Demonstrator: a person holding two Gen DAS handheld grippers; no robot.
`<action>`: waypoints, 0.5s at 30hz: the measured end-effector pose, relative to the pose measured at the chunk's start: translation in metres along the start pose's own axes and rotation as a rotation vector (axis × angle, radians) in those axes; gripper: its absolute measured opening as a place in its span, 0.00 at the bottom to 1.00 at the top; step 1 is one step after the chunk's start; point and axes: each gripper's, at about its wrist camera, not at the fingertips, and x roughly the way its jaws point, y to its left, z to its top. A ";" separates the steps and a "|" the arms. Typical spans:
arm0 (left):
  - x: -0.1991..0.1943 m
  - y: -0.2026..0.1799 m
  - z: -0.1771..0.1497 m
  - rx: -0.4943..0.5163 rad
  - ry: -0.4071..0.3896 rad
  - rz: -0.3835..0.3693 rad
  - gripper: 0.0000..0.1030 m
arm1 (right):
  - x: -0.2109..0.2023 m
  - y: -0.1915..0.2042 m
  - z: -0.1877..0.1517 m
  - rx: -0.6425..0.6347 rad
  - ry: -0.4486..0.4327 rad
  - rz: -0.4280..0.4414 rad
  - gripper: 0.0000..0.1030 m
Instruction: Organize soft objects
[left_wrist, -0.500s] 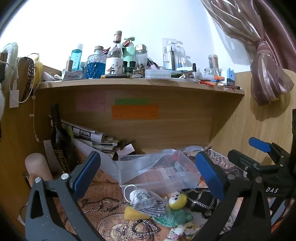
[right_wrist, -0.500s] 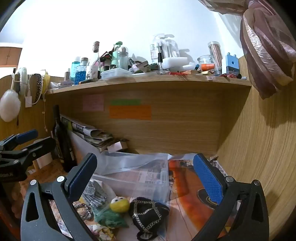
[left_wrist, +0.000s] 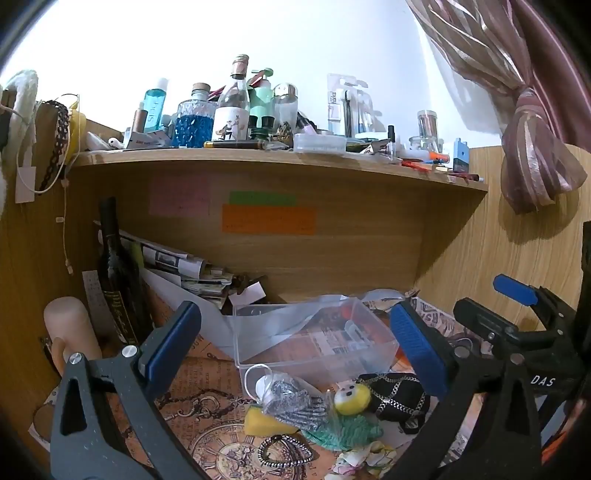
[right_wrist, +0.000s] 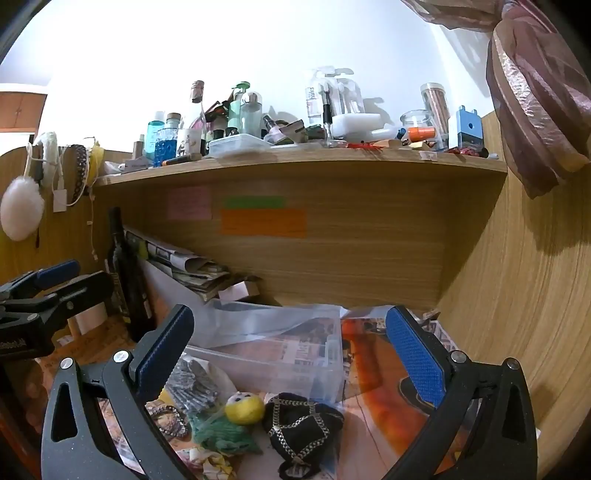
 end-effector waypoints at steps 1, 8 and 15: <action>0.000 -0.001 0.000 0.005 0.000 0.000 1.00 | -0.001 0.000 0.000 0.001 -0.002 0.000 1.00; 0.001 -0.003 -0.003 0.020 -0.005 0.003 1.00 | -0.001 0.000 0.000 0.003 -0.002 0.000 1.00; 0.002 -0.002 -0.003 0.022 0.000 0.000 1.00 | -0.001 -0.001 0.000 0.008 -0.004 0.000 1.00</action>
